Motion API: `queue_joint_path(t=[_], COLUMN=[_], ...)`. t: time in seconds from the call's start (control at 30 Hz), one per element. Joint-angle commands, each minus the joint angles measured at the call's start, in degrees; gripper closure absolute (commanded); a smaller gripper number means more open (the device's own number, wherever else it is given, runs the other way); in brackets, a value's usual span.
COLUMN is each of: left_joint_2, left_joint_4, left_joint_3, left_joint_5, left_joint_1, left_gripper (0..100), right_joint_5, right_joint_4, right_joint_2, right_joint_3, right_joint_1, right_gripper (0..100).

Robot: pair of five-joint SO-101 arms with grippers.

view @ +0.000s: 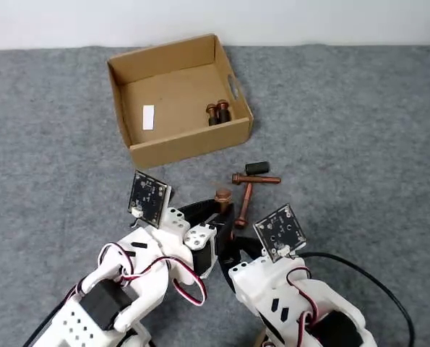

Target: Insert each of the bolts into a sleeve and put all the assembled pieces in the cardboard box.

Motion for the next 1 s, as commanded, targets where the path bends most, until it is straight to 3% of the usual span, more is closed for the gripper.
queue_joint_path(t=[0.0, 0.17, 0.33, 0.53, 0.63, 0.97], left_joint_2=[-0.5, -0.5, -0.2, -0.1, -0.2, -0.3], left_joint_4=[5.5, 18.6, 23.3, 25.1, 27.0, 27.3], left_joint_3=[-2.3, -5.4, -5.4, -5.5, -5.7, -17.9], left_joint_5=[-0.7, -0.7, -0.8, -3.2, -3.1, -5.2], left_joint_1=[1.3, 4.6, 4.6, 4.2, 4.0, -9.3], left_gripper=[100, 100, 99, 78, 74, 74], right_joint_5=[0.4, 0.4, 0.4, 0.4, 0.4, 0.4], right_joint_4=[-1.7, -1.7, -1.7, -1.7, -1.6, -1.6], right_joint_2=[-0.7, -0.7, -0.7, -0.6, -0.6, -0.6], right_joint_3=[-1.6, -1.5, -1.4, -1.4, -1.3, -0.9], right_joint_1=[-0.1, -0.1, -0.1, 0.7, 2.6, 4.2], right_gripper=[99.1, 99.1, 99.1, 99.1, 99.1, 99.1])
